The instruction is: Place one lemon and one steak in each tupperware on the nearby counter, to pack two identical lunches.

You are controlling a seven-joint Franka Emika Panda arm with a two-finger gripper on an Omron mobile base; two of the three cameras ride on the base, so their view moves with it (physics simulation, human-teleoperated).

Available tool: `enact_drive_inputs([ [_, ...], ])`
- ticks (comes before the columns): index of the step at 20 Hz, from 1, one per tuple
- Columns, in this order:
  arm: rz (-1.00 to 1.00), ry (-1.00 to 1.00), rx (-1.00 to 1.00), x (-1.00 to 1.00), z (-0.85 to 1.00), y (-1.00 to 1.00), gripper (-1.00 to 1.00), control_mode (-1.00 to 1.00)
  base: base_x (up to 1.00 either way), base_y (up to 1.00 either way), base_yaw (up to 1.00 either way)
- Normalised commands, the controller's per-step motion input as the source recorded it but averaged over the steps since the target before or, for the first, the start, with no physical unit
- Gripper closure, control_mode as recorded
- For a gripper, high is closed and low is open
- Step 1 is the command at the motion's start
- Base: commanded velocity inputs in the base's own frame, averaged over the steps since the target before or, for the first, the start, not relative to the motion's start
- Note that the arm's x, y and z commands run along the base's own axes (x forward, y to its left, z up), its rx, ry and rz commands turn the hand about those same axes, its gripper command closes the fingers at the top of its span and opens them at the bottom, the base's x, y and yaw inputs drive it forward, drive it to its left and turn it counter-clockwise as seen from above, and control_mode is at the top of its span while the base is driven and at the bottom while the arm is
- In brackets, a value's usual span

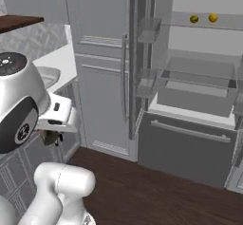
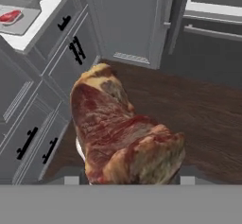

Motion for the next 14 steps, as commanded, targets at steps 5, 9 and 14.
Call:
enact_drive_inputs([
  [5,0.0,0.0,0.0,0.0,0.0,0.0,1.0,1.0,0.94,0.15,0.19],
  [9,0.0,0.0,0.0,0.0,0.0,0.0,1.0,1.0,1.0,0.37,0.22],
  [14,0.0,0.0,0.0,0.0,0.0,0.0,1.0,1.0,0.37,0.88,0.2],
])
